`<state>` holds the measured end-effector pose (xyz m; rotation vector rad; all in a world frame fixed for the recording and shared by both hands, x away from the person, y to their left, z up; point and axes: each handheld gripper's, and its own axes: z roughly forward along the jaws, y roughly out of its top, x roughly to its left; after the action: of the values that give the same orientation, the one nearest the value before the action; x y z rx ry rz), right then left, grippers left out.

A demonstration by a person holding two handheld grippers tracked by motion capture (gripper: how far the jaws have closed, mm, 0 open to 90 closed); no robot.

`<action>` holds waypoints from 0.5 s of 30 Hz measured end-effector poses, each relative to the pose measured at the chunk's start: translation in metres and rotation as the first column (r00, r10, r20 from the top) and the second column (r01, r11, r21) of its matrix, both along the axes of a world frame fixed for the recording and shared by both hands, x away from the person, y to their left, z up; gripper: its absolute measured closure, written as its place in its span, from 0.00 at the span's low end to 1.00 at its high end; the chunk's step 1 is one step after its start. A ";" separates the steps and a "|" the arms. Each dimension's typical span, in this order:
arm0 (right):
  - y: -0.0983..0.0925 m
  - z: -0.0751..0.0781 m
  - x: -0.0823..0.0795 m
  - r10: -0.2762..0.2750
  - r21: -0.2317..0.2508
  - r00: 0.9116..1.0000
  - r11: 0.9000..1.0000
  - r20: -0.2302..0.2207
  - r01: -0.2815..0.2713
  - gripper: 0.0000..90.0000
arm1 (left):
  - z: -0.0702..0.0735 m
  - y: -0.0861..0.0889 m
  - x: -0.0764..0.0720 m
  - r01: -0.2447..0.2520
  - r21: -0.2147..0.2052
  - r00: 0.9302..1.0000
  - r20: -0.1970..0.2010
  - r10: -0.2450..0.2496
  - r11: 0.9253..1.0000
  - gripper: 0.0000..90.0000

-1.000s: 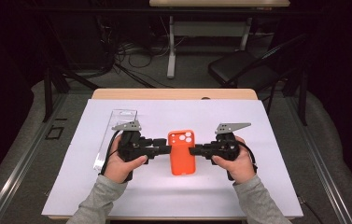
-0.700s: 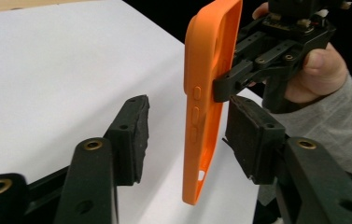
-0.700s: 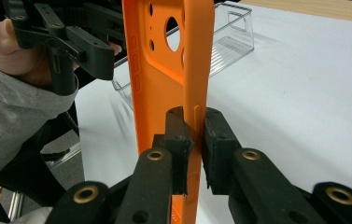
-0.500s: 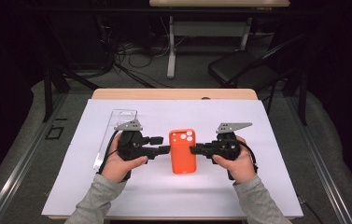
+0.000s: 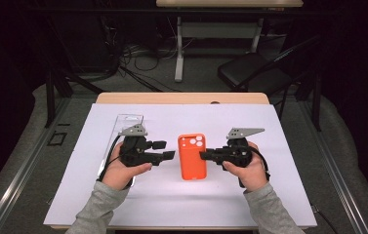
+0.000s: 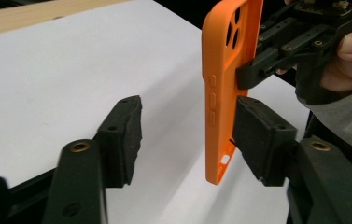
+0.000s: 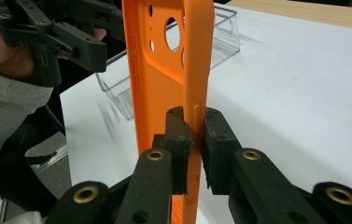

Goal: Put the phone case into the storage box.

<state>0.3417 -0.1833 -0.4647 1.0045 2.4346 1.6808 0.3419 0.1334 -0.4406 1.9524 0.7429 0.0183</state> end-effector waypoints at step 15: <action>0.002 0.001 -0.001 -0.035 0.006 0.999 0.999 0.032 0.035 0.91 | 0.005 0.011 0.002 -0.108 0.024 0.991 0.078 0.106 0.994 0.47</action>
<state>0.3402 -0.1814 -0.4642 1.0062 2.3797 1.6803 0.3443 0.1439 -0.4360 1.9254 0.7993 0.1689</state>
